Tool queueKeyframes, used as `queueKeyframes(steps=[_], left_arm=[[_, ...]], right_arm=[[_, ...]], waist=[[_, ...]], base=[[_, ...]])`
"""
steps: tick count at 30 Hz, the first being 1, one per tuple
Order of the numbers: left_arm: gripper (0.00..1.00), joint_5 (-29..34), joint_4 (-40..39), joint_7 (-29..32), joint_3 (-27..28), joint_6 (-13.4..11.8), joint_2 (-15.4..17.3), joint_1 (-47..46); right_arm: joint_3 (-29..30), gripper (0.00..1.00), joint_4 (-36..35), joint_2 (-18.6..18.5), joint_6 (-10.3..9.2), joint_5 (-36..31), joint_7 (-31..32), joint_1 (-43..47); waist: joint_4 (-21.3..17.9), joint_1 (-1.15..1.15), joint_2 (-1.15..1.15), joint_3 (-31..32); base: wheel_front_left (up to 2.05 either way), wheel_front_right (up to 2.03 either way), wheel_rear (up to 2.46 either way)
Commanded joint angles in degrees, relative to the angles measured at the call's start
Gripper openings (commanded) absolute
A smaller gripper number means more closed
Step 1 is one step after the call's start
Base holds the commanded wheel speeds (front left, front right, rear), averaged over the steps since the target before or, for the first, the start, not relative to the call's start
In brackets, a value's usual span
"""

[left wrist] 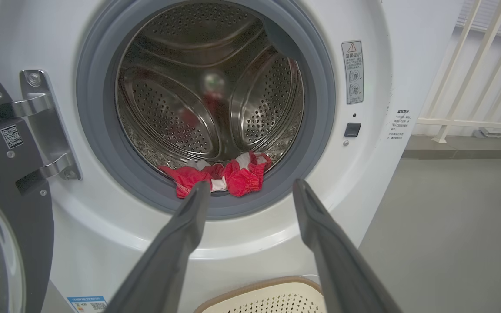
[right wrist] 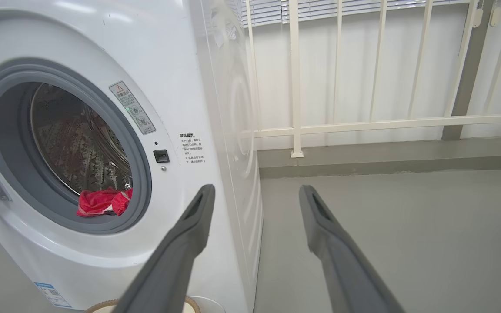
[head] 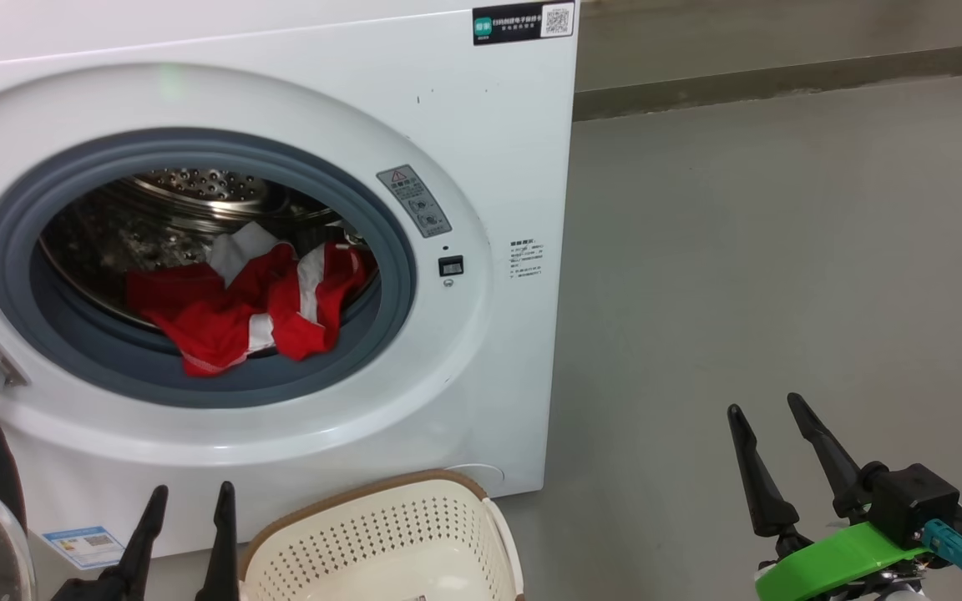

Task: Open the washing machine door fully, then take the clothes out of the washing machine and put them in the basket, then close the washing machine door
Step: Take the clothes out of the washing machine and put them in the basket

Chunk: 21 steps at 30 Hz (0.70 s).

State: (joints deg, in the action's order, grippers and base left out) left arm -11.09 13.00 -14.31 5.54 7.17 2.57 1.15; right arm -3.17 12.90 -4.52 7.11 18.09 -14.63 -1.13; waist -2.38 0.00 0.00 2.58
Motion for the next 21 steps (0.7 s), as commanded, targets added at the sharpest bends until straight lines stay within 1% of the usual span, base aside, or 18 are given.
queueKeyframes(steps=[1,7,12,21], left_arm=[[1.00,0.15,-1.21,-0.69,1.66,0.10,0.32,-1.91],[1.00,0.09,-0.38,-0.69,0.22,-0.87,0.32,-3.84],[1.00,0.36,0.78,-0.69,-0.18,-1.65,0.32,-7.21],[1.00,1.27,1.64,-0.69,0.15,-1.77,0.32,-14.57]], right_arm=[[-1.76,1.00,-1.36,-0.66,0.37,0.37,-0.37,-1.30],[-1.84,1.00,-1.55,-0.86,0.37,0.35,-0.37,-1.17],[-2.15,1.00,-1.85,-0.90,0.37,0.14,-0.37,-1.78],[-2.19,1.00,-2.85,-1.78,0.37,-0.19,-0.37,-5.15]], waist=[[0.15,0.00,0.00,-0.08],[1.12,0.00,0.00,-1.10],[1.81,0.00,0.00,-3.12],[1.56,0.00,0.00,-9.80]], base=[[0.00,0.00,0.00],[0.00,0.00,0.00],[0.00,0.00,0.00],[0.00,0.00,0.00]])
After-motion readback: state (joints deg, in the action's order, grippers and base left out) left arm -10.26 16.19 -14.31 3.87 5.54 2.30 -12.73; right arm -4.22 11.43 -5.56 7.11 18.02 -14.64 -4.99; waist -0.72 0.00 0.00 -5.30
